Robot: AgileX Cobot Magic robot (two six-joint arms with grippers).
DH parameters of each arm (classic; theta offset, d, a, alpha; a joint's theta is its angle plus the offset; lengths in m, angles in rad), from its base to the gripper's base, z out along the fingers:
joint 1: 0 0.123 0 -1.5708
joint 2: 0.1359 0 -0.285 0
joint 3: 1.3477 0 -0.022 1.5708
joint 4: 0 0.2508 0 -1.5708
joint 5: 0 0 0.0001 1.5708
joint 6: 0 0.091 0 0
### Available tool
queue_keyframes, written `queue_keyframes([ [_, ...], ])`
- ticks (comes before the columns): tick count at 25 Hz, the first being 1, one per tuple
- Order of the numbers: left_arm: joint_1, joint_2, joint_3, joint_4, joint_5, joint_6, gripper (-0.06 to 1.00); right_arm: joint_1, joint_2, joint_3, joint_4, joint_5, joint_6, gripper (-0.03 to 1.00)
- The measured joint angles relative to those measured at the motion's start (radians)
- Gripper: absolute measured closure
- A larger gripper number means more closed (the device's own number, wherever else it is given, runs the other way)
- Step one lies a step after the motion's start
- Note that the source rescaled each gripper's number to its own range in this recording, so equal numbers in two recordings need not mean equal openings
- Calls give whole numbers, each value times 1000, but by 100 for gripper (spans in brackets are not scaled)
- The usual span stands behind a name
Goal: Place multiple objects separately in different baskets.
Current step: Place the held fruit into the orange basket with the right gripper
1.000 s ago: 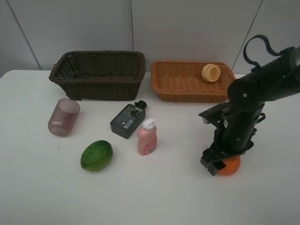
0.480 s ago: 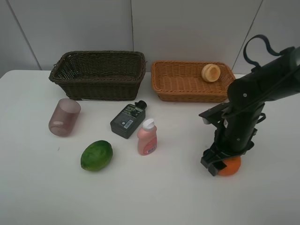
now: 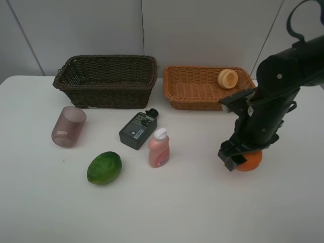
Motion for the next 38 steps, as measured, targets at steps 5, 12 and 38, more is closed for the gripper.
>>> queue_keyframes([
  [5,0,0,0,0,0,0,-6,0,-17,-116,0,75,0,31],
  [12,0,0,0,0,0,0,-6,0,-18,-276,-20,111,0,31],
  [38,0,0,0,0,0,0,-6,-61,493,-1057,-90,159,0,31],
])
